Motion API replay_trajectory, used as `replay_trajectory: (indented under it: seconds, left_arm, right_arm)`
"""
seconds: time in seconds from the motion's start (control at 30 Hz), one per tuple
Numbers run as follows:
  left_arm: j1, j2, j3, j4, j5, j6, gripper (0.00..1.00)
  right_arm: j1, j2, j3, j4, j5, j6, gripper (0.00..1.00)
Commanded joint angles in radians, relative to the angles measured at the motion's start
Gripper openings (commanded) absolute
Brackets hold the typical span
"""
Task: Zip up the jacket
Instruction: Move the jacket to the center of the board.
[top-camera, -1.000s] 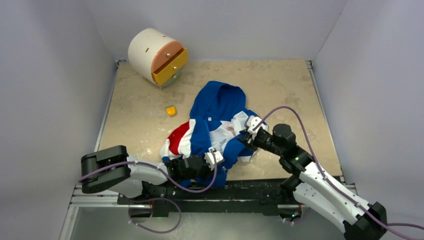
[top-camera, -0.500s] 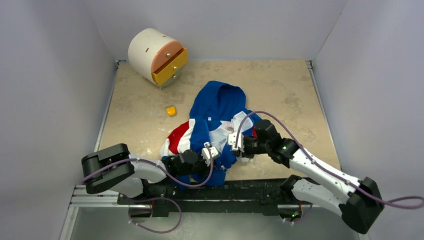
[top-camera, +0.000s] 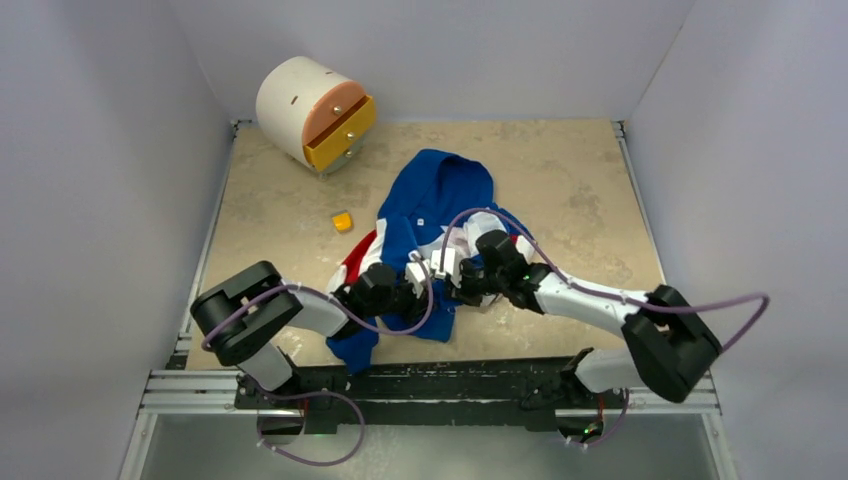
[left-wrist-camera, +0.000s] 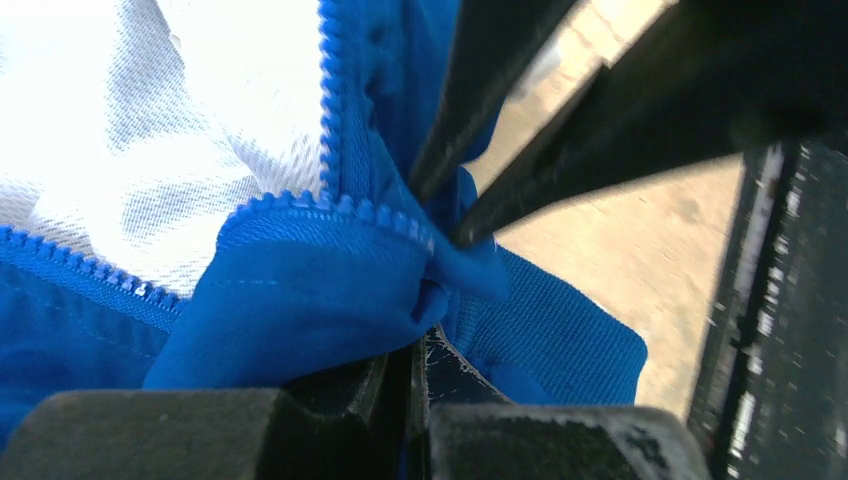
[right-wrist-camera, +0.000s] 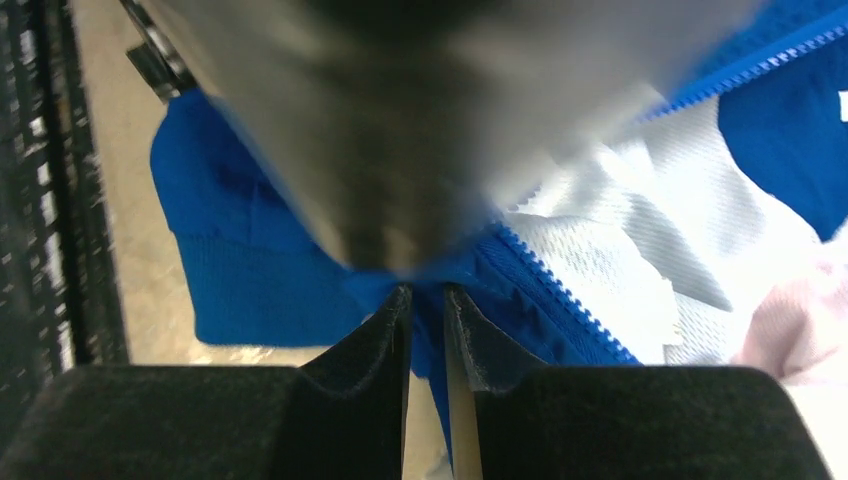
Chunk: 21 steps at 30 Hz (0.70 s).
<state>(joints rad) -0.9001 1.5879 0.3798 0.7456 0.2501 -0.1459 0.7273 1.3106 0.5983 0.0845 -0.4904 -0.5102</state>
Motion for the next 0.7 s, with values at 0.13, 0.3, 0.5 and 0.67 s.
replay_trajectory:
  seconds: [0.13, 0.3, 0.5, 0.67]
  left_arm:
    - [0.219, 0.084, 0.128, -0.144, 0.101, 0.168, 0.0]
    - [0.309, 0.042, 0.196, -0.282, 0.171, 0.249, 0.0]
    - [0.342, 0.03, 0.267, -0.389, 0.229, 0.298, 0.0]
    - [0.342, 0.065, 0.302, -0.426, 0.257, 0.31, 0.0]
  right_arm:
    - [-0.034, 0.258, 0.17, 0.219, -0.025, -0.022, 0.2]
    - [-0.095, 0.34, 0.233, 0.353, 0.045, -0.006, 0.2]
    - [-0.183, 0.377, 0.261, 0.458, 0.196, -0.037, 0.21]
    - [-0.199, 0.347, 0.259, 0.439, 0.242, -0.067, 0.26]
